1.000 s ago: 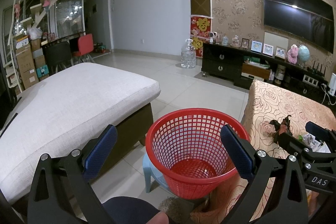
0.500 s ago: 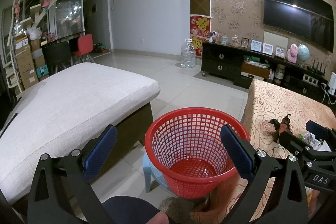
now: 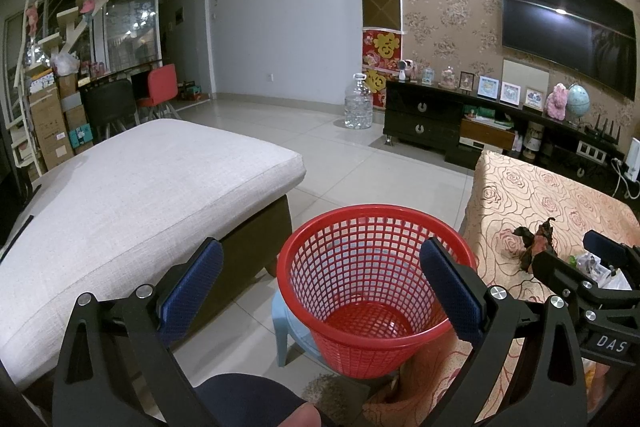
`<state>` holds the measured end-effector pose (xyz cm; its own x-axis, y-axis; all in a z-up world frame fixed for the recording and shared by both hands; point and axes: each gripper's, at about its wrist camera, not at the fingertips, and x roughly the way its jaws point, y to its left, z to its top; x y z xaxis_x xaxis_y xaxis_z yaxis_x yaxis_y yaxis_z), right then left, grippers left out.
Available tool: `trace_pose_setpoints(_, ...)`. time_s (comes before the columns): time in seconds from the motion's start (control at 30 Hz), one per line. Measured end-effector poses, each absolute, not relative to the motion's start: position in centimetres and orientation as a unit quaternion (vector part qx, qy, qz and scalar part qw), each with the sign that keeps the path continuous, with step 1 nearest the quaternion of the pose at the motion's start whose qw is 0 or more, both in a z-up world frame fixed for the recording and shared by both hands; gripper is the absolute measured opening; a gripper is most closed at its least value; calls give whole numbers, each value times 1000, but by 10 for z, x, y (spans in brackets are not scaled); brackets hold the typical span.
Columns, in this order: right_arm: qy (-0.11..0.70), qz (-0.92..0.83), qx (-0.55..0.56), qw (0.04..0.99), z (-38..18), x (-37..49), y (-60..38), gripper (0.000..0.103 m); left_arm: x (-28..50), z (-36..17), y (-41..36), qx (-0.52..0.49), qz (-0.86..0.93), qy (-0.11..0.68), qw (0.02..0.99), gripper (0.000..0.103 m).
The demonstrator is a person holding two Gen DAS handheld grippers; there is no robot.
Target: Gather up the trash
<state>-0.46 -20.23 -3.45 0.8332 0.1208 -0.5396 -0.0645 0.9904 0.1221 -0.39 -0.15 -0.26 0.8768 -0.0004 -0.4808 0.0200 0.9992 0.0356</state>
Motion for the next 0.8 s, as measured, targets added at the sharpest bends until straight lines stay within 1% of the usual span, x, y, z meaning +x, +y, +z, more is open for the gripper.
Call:
trace_pose_setpoints(0.73, 286, 47, 50, 956, -37, -5, -203, 96, -3, -2, -2, 20, -5, 250, 968, 95)
trace_pose_setpoints(0.8, 286, 44, 50, 956, -38, -5, -205, 96, -4, -12, -7, 20, -7, 250, 968, 95)
